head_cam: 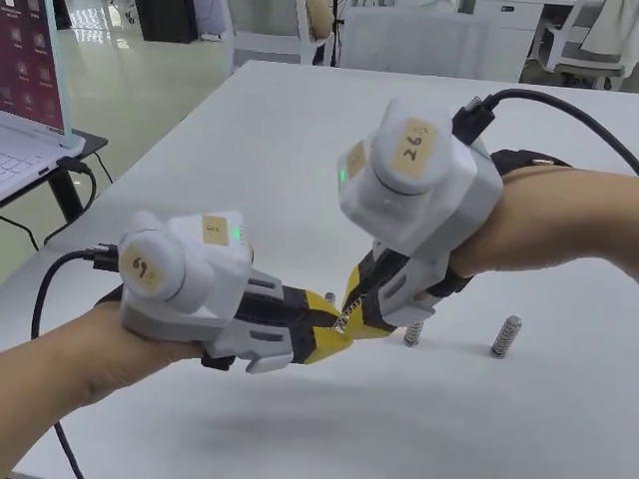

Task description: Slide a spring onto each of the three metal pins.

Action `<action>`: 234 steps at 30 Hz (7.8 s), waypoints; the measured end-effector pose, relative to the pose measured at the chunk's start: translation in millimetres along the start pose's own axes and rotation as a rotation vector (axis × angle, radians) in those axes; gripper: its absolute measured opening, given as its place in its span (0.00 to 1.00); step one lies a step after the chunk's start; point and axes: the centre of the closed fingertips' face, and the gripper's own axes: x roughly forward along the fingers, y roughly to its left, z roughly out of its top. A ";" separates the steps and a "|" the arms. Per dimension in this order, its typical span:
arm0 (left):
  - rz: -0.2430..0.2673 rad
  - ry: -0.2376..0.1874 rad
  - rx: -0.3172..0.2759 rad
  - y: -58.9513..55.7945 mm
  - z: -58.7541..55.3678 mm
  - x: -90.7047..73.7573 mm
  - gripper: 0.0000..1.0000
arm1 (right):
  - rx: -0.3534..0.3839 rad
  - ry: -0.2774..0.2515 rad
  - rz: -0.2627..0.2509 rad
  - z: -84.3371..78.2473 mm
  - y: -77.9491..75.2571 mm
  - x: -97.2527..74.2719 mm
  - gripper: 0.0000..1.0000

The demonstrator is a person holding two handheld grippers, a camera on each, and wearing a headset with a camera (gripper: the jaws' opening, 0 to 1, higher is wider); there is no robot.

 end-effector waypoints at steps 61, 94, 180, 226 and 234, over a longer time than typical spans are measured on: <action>0.097 0.038 -0.166 6.4 -32.0 -33.6 0.45 | -0.001 0.067 -0.009 -18.9 -8.8 -4.2 0.09; 0.148 0.026 -0.189 -3.1 -40.7 -41.1 0.53 | -0.016 0.141 -0.002 -23.0 -32.5 -11.1 0.09; 0.117 0.011 -0.184 -10.3 -46.1 -38.8 0.50 | -0.065 0.307 0.091 -16.5 -74.5 49.9 0.09; 0.119 0.015 -0.189 -10.8 -45.8 -38.3 0.49 | -0.027 0.349 0.142 -36.4 -52.5 84.6 0.09; 0.122 0.017 -0.188 -10.5 -46.1 -39.3 0.49 | -0.035 0.352 0.135 -39.7 -54.3 91.2 0.09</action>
